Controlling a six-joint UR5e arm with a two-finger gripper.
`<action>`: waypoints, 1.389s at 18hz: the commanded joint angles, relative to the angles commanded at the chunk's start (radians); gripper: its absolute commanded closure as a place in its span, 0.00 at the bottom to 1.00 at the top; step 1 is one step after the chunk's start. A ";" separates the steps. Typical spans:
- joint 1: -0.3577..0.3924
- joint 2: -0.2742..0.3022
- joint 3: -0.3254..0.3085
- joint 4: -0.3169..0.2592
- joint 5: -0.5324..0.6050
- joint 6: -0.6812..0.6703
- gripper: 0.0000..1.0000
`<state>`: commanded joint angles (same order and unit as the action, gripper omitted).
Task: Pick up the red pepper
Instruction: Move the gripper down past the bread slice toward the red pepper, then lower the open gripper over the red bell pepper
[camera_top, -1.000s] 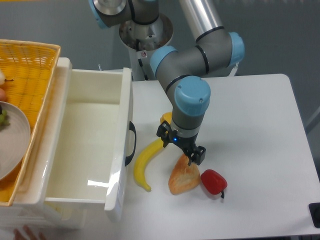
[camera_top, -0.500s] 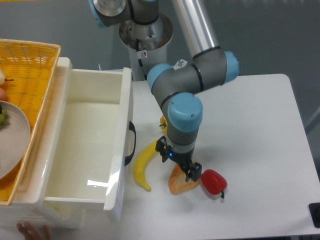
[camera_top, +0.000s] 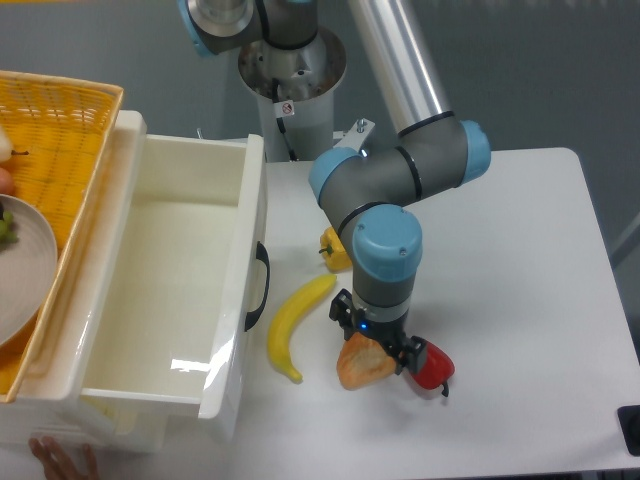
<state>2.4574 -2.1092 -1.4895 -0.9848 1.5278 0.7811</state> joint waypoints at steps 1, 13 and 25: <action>0.002 0.002 -0.003 0.000 0.003 -0.029 0.00; 0.040 -0.026 -0.009 0.064 0.027 -0.535 0.00; 0.094 -0.101 0.021 0.067 0.083 -0.689 0.00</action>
<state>2.5510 -2.2104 -1.4680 -0.9173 1.6108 0.0921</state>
